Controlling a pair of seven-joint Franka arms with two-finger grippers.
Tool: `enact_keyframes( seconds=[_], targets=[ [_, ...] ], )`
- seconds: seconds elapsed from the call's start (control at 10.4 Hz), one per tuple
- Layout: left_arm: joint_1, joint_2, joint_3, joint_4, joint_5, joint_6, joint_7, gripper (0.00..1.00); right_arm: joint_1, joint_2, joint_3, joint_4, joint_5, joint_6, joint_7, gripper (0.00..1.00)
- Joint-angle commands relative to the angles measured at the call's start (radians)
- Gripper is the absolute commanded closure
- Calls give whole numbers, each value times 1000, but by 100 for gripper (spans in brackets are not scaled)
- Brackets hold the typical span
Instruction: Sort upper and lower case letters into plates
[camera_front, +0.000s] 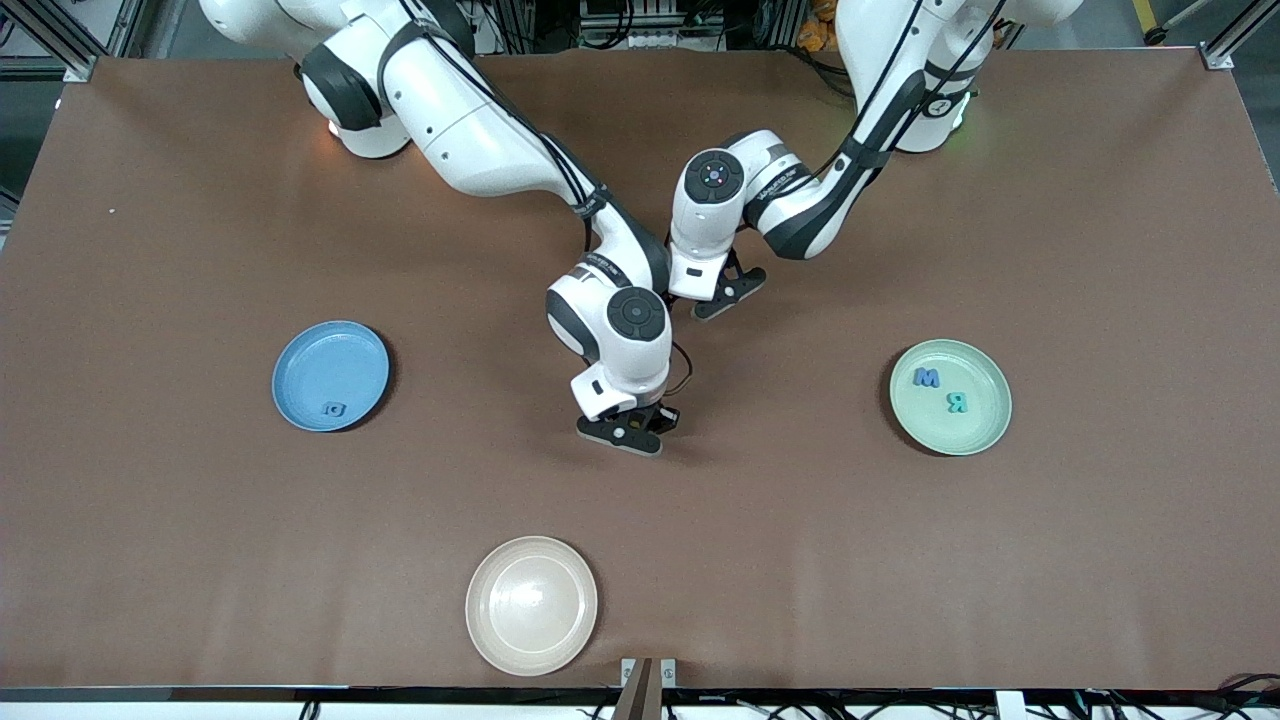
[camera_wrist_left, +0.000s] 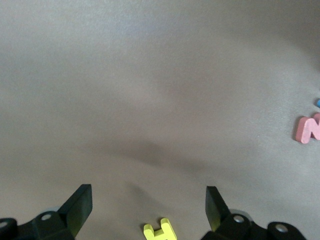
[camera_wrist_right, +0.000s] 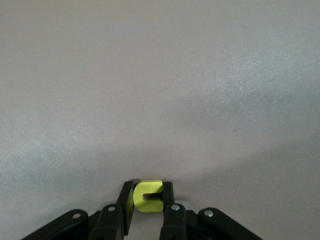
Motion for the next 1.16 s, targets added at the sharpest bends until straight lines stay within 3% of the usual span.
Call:
enact_keyframes(
  seconds=[0.0, 0.67, 1.06],
  targets=[
    [-36, 15, -18, 21, -12, -10, -48, 0, -6, 20, 1, 18, -15, -4, 3, 97],
    [-61, 41, -32, 47, -12, -10, -74, 0, -132, -81, 13, 20, 6, -94, -122, 100],
    [-102, 85, -30, 54, -12, -10, -89, 0, -276, -210, 12, 18, 142, -325, -228, 100]
  ],
)
